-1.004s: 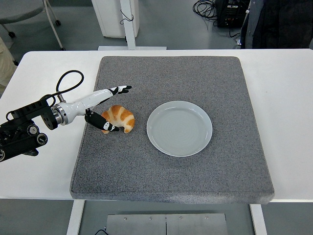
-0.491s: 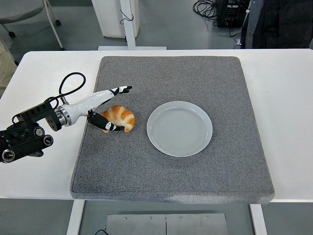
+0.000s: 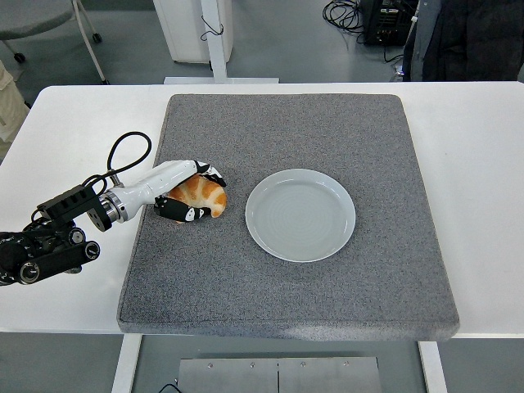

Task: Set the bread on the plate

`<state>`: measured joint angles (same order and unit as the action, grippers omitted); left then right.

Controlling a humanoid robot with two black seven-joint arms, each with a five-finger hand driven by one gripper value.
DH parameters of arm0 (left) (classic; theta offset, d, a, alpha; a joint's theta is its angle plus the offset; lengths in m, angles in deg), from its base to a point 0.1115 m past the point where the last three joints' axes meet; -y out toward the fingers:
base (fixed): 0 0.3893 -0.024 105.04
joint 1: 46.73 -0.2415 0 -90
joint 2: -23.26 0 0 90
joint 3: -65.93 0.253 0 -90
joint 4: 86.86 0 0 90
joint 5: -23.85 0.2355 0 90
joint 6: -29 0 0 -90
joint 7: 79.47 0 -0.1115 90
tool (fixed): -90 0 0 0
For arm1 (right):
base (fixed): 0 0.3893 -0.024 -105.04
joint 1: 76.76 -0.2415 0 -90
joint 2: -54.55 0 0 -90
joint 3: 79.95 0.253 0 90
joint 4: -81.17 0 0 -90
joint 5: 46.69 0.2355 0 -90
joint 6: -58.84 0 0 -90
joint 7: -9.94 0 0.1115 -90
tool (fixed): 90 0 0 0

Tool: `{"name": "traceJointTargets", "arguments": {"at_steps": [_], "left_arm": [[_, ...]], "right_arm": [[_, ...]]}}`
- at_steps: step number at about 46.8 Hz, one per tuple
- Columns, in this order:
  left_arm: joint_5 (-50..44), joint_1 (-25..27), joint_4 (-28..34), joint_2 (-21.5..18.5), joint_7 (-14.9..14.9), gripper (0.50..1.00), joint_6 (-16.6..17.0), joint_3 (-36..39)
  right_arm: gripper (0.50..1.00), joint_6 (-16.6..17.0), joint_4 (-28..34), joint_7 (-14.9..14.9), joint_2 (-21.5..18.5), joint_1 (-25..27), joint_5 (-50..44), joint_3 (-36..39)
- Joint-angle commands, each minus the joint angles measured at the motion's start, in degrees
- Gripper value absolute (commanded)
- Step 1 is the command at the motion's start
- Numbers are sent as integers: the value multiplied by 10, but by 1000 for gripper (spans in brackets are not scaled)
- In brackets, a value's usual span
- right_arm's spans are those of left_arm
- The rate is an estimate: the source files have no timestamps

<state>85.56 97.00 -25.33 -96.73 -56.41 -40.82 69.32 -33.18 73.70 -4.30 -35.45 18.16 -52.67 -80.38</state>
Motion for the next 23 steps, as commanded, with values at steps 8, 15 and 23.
{"name": "traceJointTargets", "arguments": {"at_steps": [8,15,23], "left_arm": [[0,8,-1,-2,3,500,0,0],[-5,37,0,-8,3,500,-1,-1],[-5,65,0,-9,3,500,-4,0]], "right_arm": [[1000,0,0,0,0,0,0,0],[1000,0,0,0,0,0,0,0],[1000,0,0,0,0,0,0,0]]}}
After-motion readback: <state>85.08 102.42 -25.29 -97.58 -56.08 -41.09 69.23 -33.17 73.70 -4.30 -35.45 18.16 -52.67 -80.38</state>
